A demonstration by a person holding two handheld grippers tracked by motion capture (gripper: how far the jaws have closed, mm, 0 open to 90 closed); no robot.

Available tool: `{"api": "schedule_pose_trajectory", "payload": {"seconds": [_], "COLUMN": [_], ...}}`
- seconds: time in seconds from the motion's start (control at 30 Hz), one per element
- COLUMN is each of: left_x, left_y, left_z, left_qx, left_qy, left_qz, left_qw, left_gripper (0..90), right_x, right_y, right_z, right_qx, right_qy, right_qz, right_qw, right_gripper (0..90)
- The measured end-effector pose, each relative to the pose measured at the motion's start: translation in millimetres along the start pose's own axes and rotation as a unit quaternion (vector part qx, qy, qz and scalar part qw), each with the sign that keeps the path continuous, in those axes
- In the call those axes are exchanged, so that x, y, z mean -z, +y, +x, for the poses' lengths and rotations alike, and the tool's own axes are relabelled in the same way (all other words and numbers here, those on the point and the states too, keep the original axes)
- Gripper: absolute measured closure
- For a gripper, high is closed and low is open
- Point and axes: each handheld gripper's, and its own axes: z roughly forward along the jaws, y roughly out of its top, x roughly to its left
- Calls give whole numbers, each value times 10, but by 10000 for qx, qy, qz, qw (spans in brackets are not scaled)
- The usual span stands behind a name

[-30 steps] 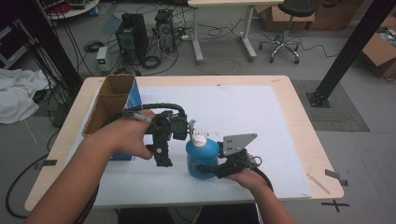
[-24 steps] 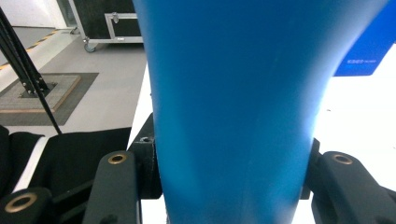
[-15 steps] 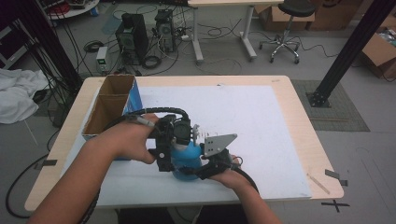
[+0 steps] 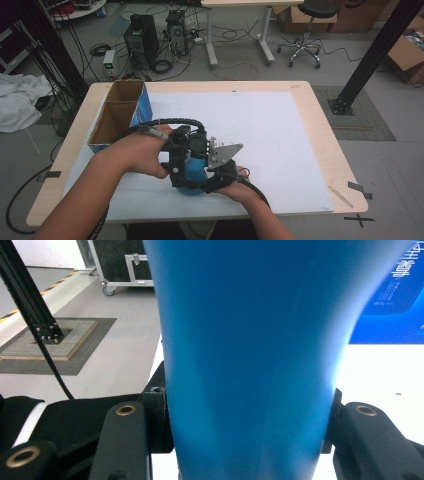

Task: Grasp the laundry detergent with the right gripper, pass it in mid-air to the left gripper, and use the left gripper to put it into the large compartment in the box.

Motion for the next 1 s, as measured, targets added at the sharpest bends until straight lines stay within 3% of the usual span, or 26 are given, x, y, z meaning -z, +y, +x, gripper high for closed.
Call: {"api": "schedule_pose_trajectory", "payload": {"seconds": [1.0], "left_x": [-62], "left_y": [37], "left_z": [-18], "left_qx": [55], "left_qy": [205], "left_qz": [224], "left_qw": [9995], "left_gripper": [94], "right_x": [-44], "right_y": [25], "right_z": [5], "right_qx": [26], "right_qy": [62], "right_qz": [-83], "right_qw": [9999], "right_gripper": [462]}}
